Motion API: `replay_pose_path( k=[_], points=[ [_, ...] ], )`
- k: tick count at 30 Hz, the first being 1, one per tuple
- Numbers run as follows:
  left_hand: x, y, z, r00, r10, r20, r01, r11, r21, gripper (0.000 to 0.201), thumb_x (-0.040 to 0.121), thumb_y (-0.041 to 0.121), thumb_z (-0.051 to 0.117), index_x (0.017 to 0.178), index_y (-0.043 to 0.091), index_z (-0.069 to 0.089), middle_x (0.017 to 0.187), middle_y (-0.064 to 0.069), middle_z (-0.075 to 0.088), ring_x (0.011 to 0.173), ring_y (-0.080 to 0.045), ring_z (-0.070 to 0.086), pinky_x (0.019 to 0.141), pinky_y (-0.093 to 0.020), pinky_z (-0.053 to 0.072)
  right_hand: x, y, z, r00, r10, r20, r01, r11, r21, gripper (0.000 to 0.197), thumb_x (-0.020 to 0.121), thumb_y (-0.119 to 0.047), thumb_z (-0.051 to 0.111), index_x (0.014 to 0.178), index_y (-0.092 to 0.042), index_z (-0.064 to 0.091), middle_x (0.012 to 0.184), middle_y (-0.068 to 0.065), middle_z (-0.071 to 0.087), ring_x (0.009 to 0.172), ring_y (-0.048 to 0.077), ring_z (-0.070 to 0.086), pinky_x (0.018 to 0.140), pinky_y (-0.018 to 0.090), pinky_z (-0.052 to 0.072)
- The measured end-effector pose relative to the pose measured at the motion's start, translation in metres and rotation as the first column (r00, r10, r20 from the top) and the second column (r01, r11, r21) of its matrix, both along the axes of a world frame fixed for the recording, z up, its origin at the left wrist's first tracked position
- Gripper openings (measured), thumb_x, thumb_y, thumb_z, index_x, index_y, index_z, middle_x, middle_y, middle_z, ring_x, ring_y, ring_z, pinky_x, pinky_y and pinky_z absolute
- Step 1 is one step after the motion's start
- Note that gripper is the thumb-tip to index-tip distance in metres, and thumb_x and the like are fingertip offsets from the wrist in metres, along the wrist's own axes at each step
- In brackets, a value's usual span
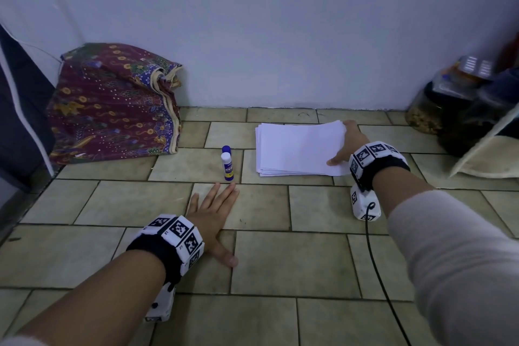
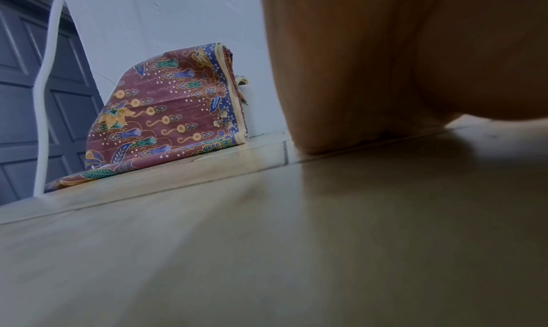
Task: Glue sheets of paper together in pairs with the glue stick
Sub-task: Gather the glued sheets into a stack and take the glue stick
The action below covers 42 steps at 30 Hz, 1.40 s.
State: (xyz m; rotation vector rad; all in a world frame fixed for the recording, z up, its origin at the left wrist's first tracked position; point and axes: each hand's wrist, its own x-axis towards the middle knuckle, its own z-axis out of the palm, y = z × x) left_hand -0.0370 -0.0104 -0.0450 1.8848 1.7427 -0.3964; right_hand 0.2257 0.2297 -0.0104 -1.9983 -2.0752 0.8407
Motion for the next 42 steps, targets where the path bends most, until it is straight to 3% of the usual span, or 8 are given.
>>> replay_pose_path(
  k=[6, 12, 20, 25, 28, 32, 37, 42],
  points=[
    [0.000, 0.000, 0.002, 1.000, 0.001, 0.004, -0.001, 1.000, -0.012, 0.169, 0.005, 0.100, 0.026, 0.144, 0.025, -0.033, 0.141, 0.016, -0.046, 0.135, -0.015, -0.040, 0.110, -0.053, -0.017, 0.002, -0.004, -0.002, 0.999, -0.014, 0.047, 0.013, 1.000, 0.017, 0.111, 0.064, -0.018, 0.087, 0.148, -0.012, 0.016, 0.146, 0.010, 0.039, 0.133, 0.031, 0.039, 0.104, 0.040, 0.037],
    [0.001, 0.000, 0.004, 1.000, 0.000, -0.001, 0.000, 1.000, -0.020, 0.170, 0.002, 0.101, 0.023, 0.143, 0.024, -0.034, 0.140, 0.018, -0.046, 0.132, -0.012, -0.041, 0.110, -0.054, -0.016, 0.001, -0.015, 0.001, 0.999, 0.044, -0.030, -0.042, 0.996, 0.082, 0.102, 0.073, -0.011, 0.080, 0.149, -0.008, 0.012, 0.150, 0.009, 0.031, 0.135, 0.028, 0.037, 0.105, 0.035, 0.034],
    [0.001, -0.001, 0.005, 1.000, 0.004, 0.010, -0.004, 1.000, -0.010, 0.170, 0.004, 0.101, 0.025, 0.144, 0.025, -0.032, 0.149, 0.012, -0.041, 0.131, -0.012, -0.041, 0.111, -0.055, -0.016, -0.007, -0.011, -0.006, 0.998, -0.016, -0.069, 0.024, 0.991, 0.128, 0.126, 0.053, -0.013, 0.090, 0.149, -0.019, 0.009, 0.145, 0.007, 0.035, 0.131, 0.028, 0.040, 0.104, 0.044, 0.041],
    [0.001, -0.001, 0.004, 1.000, 0.003, 0.011, -0.003, 1.000, -0.009, 0.171, 0.003, 0.102, 0.025, 0.145, 0.024, -0.031, 0.149, 0.011, -0.040, 0.133, -0.012, -0.040, 0.111, -0.055, -0.015, -0.005, -0.017, -0.006, 0.997, -0.016, -0.073, 0.027, 0.989, 0.144, 0.129, 0.060, -0.002, 0.082, 0.150, -0.030, -0.006, 0.145, 0.013, 0.026, 0.129, 0.033, 0.040, 0.101, 0.047, 0.042],
    [0.001, -0.001, 0.005, 1.000, 0.002, 0.009, -0.002, 1.000, -0.011, 0.171, 0.003, 0.101, 0.025, 0.145, 0.024, -0.032, 0.149, 0.011, -0.040, 0.133, -0.013, -0.040, 0.111, -0.055, -0.015, -0.005, -0.018, -0.007, 0.997, 0.010, -0.072, 0.003, 0.986, 0.168, 0.130, 0.059, -0.001, 0.082, 0.149, -0.036, -0.006, 0.143, 0.013, 0.020, 0.122, 0.034, 0.046, 0.099, 0.045, 0.044],
    [0.001, -0.001, 0.005, 1.000, 0.000, 0.012, 0.000, 1.000, -0.012, 0.171, 0.002, 0.101, 0.024, 0.144, 0.024, -0.032, 0.149, 0.012, -0.041, 0.133, -0.013, -0.041, 0.111, -0.055, -0.016, -0.005, -0.021, -0.003, 0.991, 0.008, -0.135, 0.020, 0.978, 0.206, 0.117, 0.057, 0.001, 0.084, 0.147, -0.032, 0.016, 0.144, 0.012, 0.012, 0.123, 0.034, 0.043, 0.103, 0.043, 0.043],
    [0.002, -0.001, 0.005, 1.000, 0.002, 0.013, -0.002, 1.000, -0.017, 0.172, 0.000, 0.101, 0.023, 0.144, 0.024, -0.033, 0.149, 0.012, -0.040, 0.135, -0.014, -0.039, 0.111, -0.055, -0.015, -0.007, -0.025, 0.003, 0.998, 0.000, -0.068, 0.013, 0.980, 0.198, 0.078, 0.061, 0.000, 0.084, 0.126, -0.025, 0.051, 0.150, 0.010, 0.004, 0.123, 0.033, 0.044, 0.099, 0.030, 0.041],
    [0.001, -0.001, 0.004, 1.000, 0.003, 0.009, -0.003, 1.000, -0.012, 0.173, -0.001, 0.100, 0.020, 0.144, 0.024, -0.033, 0.149, 0.012, -0.040, 0.135, -0.014, -0.039, 0.111, -0.055, -0.016, -0.004, -0.022, 0.007, 0.997, -0.029, -0.066, 0.031, 0.999, 0.031, 0.049, 0.065, -0.005, 0.084, 0.109, -0.020, 0.069, 0.135, 0.005, 0.049, 0.116, 0.022, 0.055, 0.092, 0.024, 0.042]
  ],
)
